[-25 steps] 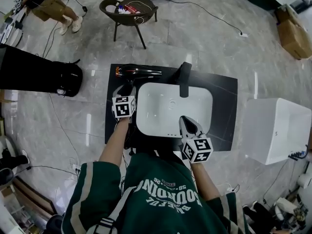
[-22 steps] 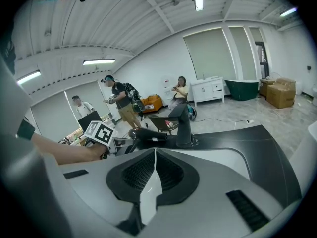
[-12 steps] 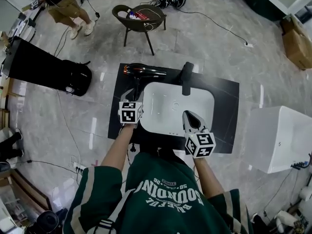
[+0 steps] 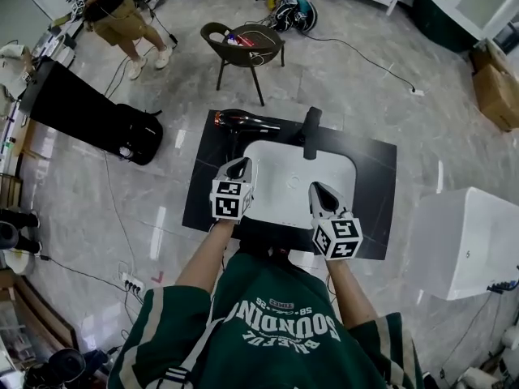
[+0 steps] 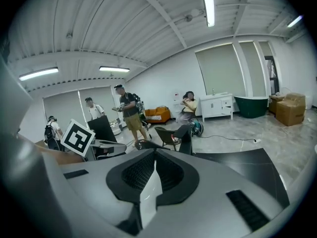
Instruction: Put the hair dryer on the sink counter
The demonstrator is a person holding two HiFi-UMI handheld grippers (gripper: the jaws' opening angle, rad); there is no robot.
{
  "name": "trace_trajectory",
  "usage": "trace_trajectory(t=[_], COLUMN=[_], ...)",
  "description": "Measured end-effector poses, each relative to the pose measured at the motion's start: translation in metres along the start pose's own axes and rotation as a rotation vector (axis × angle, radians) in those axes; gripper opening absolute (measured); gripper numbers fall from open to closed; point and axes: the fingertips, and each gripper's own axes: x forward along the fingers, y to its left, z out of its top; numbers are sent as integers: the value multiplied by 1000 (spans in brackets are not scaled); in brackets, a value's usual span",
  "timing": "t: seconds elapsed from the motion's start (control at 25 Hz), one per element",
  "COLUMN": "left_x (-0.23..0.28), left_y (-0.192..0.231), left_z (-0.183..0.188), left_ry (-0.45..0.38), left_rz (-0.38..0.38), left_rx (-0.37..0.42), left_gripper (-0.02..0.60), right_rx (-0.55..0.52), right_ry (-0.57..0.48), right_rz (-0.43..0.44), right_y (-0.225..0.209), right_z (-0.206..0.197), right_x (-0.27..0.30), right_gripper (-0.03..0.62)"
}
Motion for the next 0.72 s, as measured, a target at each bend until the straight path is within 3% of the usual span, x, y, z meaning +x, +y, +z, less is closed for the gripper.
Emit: trace_trajectory(t=[0.4,0.72], left_x=[-29,-39], left_y=[-49,-72], left_z=[28,39], left_ry=[-86,-124], left_rz=[-56,-88], left_rx=[1,62], left_gripper=[11,11], right_rx=[-31,-36], right_ry=[-51,-66], right_rz=[-23,-32], right_y=[-14,-21], right_z=[15,17], right_x=[-23,-28], right_gripper=[44,44])
